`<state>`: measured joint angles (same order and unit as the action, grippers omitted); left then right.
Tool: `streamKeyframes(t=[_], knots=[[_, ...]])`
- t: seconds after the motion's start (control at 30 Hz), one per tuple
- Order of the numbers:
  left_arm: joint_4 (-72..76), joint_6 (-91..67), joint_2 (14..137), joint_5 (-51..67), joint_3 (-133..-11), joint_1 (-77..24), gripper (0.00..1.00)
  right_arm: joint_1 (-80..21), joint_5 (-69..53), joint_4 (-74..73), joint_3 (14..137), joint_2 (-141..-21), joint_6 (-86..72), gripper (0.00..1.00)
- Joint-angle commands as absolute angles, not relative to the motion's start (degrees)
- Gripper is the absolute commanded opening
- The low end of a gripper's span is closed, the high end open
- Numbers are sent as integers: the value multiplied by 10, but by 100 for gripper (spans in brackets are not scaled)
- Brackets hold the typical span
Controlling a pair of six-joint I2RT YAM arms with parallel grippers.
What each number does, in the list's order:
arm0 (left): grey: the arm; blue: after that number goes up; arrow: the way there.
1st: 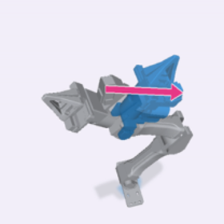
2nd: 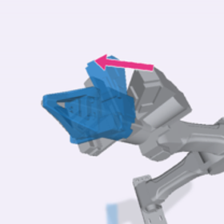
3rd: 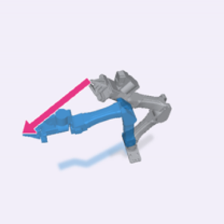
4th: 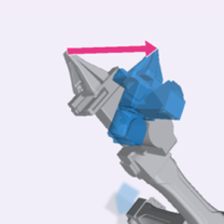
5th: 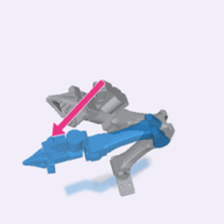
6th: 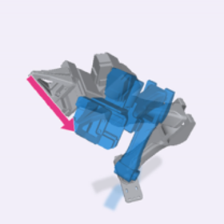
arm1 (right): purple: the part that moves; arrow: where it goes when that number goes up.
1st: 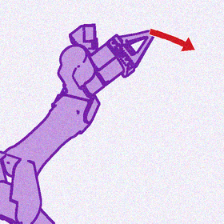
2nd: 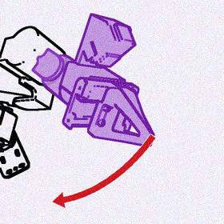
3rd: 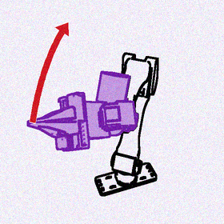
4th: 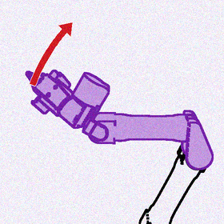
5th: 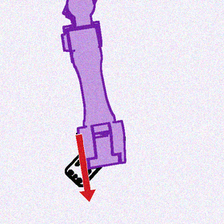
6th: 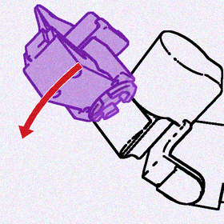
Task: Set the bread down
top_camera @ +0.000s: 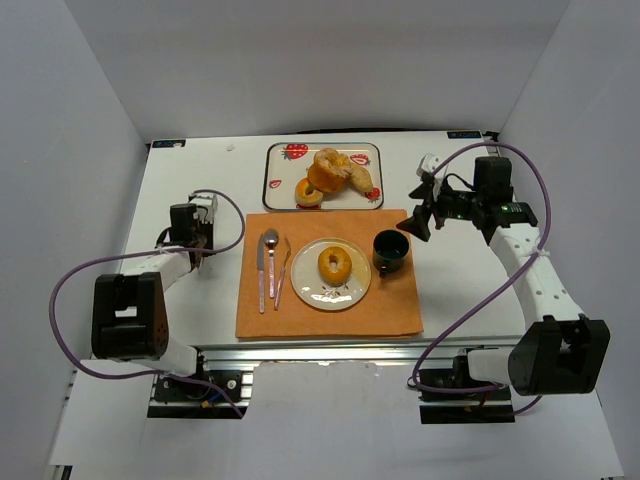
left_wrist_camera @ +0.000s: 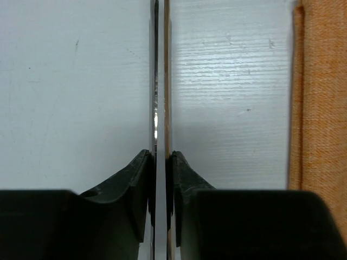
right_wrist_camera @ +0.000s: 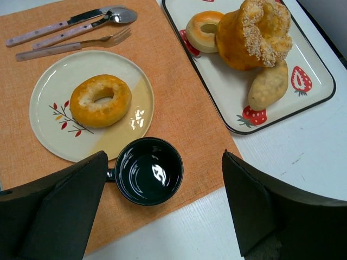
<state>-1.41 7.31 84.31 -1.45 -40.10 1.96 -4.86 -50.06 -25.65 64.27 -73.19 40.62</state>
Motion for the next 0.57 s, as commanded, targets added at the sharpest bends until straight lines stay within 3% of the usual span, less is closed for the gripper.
streamKeyframes(t=[0.0, 0.03, 0.1, 0.17, 0.33, 0.4, 0.47, 0.5, 0.53], knots=[[30, 77, 854, 11, -411, 34, 26, -55, -476, -257, 644, -710, 395, 89], [29, 70, 856, 8, -411, 35, 36, -56, -450, -251, 645, -709, 382, 89], [19, 59, 860, 8, -411, 39, 40, -60, -407, -216, 645, -709, 310, 89], [12, 54, 860, -14, -411, 41, 61, -62, -327, -201, 652, -713, 233, 89], [6, 33, 831, -18, -408, 52, 67, -64, -219, -204, 694, -732, 172, 90], [4, 21, 813, -16, -410, 53, 77, -64, -210, -199, 698, -733, 153, 90], [4, 10, 780, -13, -417, 54, 81, -65, -209, -192, 700, -733, 142, 89], [4, -10, 766, -6, -422, 54, 95, -67, -212, -192, 702, -736, 136, 89], [4, -23, 751, -4, -424, 54, 98, -68, -224, -188, 704, -736, 125, 89]])
